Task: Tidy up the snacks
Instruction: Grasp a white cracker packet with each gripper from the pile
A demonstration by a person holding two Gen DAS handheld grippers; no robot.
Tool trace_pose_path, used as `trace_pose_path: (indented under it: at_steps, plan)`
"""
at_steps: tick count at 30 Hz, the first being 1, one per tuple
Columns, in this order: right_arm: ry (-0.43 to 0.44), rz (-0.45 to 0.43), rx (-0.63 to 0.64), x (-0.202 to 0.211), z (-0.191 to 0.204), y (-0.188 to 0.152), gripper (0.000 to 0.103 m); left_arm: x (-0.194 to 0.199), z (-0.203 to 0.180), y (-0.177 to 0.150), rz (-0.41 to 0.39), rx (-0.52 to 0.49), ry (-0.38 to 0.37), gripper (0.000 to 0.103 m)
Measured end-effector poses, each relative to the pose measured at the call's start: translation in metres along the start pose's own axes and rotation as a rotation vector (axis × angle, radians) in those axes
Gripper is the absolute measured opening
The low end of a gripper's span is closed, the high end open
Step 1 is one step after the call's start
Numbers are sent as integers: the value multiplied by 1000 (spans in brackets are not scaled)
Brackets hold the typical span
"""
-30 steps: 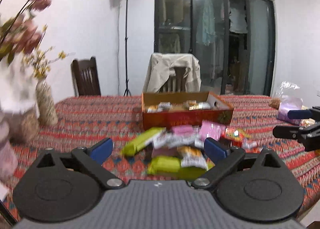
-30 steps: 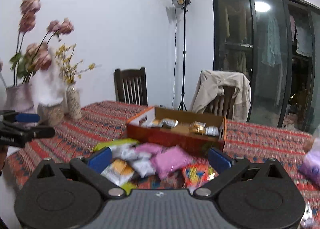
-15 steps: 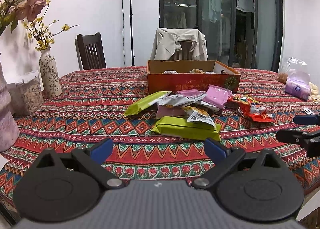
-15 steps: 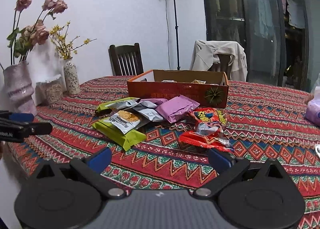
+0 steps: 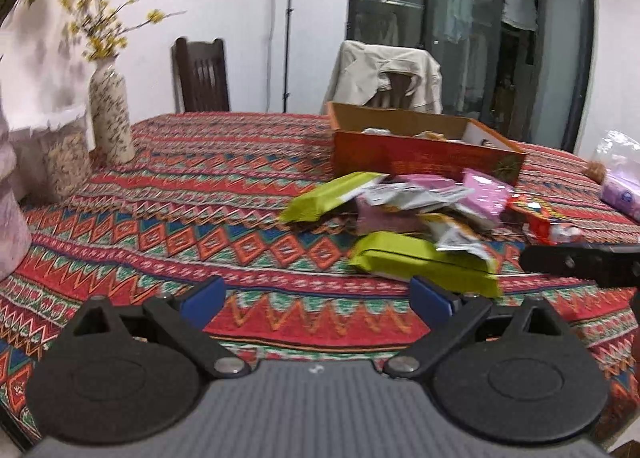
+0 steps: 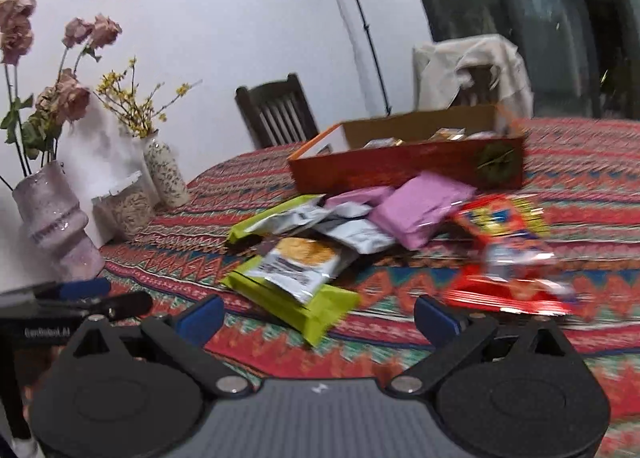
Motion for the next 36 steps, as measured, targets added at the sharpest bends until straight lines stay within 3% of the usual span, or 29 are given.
trace_pose_path:
  at_steps: [6, 12, 20, 24, 27, 30, 31, 36]
  plan:
    - [-2, 11, -21, -63, 17, 6, 98, -10, 24, 1, 7, 35, 24, 100]
    - [-9, 63, -40, -99, 16, -2, 62, -25, 19, 11, 4, 20, 1, 100]
    - [-40, 29, 1, -61, -12, 5, 51, -74, -32, 41, -30, 69, -115, 99]
    - [-52, 9, 17, -40, -25, 8, 51, -114, -55, 44, 7, 97, -125, 97]
    - [-59, 4, 31, -29, -33, 6, 51, -141, -66, 37, 43, 75, -93, 89]
    - [-75, 18, 57, -24, -43, 0, 51, -158, -71, 26, 95, 82, -85, 75]
    - [-84, 28, 65, -24, -46, -2, 51, -161, -72, 22, 114, 100, -95, 68]
    - [-119, 84, 110, -29, -61, -15, 52, -159, -69, 22, 119, 100, -92, 54]
Point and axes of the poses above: each gripper's, at about its wrist camera, not at the fingertips, and x roughly against the way its jaws point, z to its left, y to its top, the point moved 10 cm from there along -x, roughly the way its jaws point, and after that the axes turned 13 degrees about -z, right-handed, at the moved point
